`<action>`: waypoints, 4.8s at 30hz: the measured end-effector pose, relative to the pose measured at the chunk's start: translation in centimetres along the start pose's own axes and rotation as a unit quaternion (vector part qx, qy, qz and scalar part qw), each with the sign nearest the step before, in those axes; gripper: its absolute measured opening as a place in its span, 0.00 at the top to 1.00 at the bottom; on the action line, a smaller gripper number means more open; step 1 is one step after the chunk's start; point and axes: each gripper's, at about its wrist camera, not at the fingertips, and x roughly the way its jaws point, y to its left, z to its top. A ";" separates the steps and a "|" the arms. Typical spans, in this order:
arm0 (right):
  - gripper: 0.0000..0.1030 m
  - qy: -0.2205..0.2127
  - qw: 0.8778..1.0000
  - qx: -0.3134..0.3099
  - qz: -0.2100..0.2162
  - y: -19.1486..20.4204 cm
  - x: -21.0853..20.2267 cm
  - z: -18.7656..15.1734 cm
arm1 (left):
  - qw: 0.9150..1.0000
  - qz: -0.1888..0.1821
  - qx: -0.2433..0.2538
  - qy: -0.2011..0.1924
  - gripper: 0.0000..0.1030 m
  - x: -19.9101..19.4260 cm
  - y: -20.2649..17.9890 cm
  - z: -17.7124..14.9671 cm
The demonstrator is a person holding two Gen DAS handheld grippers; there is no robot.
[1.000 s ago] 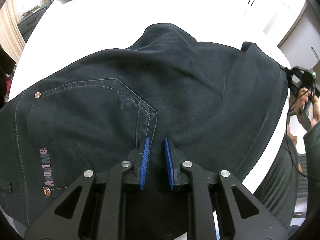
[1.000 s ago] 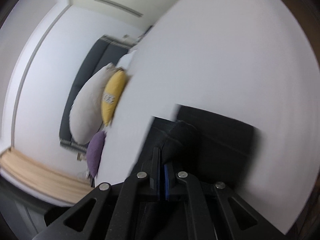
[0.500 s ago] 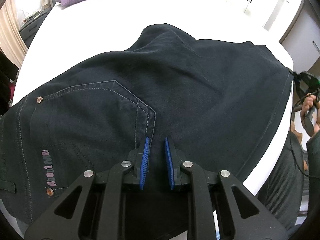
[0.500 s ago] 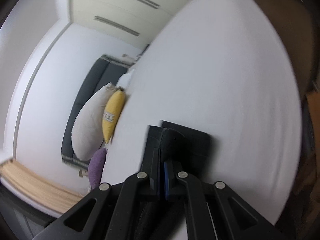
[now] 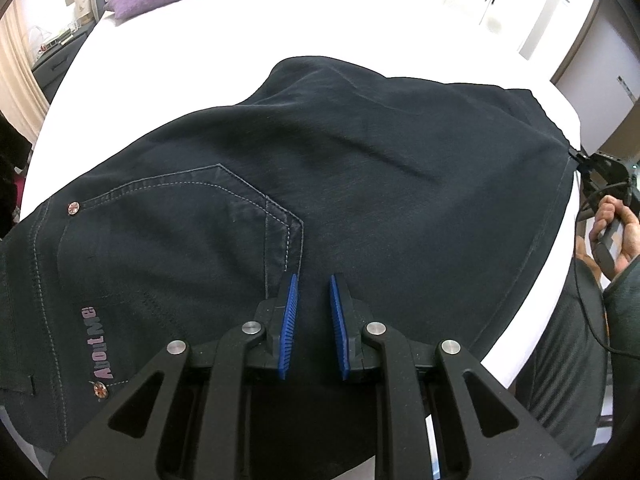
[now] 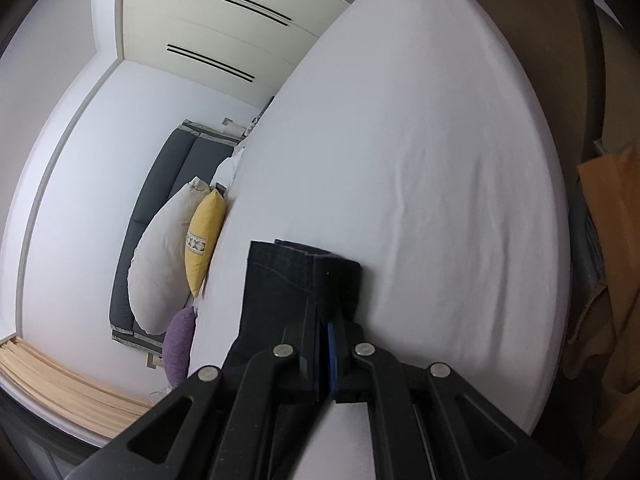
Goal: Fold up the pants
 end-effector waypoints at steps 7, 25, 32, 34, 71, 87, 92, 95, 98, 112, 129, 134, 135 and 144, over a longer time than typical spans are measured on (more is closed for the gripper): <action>0.59 -0.010 0.999 0.046 0.001 -2.1 -3.4 2.7 | 1.000 0.000 -0.005 -0.002 0.84 -0.1 0.2 -0.1; 0.59 0.060 0.993 0.093 0.036 -1.6 -1.9 1.8 | 1.000 0.006 -0.005 -0.002 0.84 -0.1 -0.4 0.0; 0.60 0.114 0.981 0.144 0.062 -2.2 1.3 1.3 | 1.000 0.005 -0.004 -0.003 0.84 0.0 -0.2 -0.1; 0.59 0.123 0.980 0.145 0.065 -1.4 1.5 1.7 | 1.000 0.006 -0.004 -0.003 0.84 0.0 -0.2 -0.1; 0.62 0.058 0.943 0.249 0.215 -3.9 -3.3 3.2 | 1.000 0.007 -0.001 -0.006 0.84 0.0 -0.3 -0.1; 0.62 0.117 0.978 0.162 0.054 -1.7 -3.9 1.5 | 1.000 0.006 -0.004 -0.009 0.84 -0.1 -0.2 -0.2; 0.62 0.110 0.956 0.261 0.081 -5.7 -2.0 -0.3 | 1.000 0.005 -0.004 -0.009 0.84 -0.2 -0.3 -0.1; 0.62 0.109 0.944 0.285 0.125 -6.7 -1.4 -0.1 | 1.000 0.005 -0.006 -0.011 0.84 -0.1 -0.2 -0.2; 0.62 0.095 0.930 0.315 0.163 -7.6 -0.1 0.0 | 1.000 0.011 -0.002 -0.012 0.84 -0.1 -0.4 -0.3; 0.98 0.039 0.999 0.031 -0.012 -1.5 -3.0 4.6 | 1.000 0.007 0.000 -0.012 0.84 -0.1 -0.4 -0.3; 0.76 0.129 0.990 0.041 -0.027 -1.1 -5.1 1.3 | 1.000 0.006 -0.003 -0.015 0.84 -0.3 -0.4 -0.5; 0.76 0.140 0.987 0.084 -0.016 -2.4 -2.9 1.3 | 1.000 0.006 -0.004 -0.016 0.84 -0.2 -0.3 -0.5; 0.76 0.140 0.986 0.089 -0.016 -2.5 -2.7 1.3 | 1.000 0.005 -0.003 -0.016 0.84 -0.2 -0.3 -0.5; 0.96 0.127 0.990 0.066 0.015 -1.5 -2.2 1.4 | 1.000 0.005 -0.005 -0.012 0.84 -0.2 -0.2 -0.4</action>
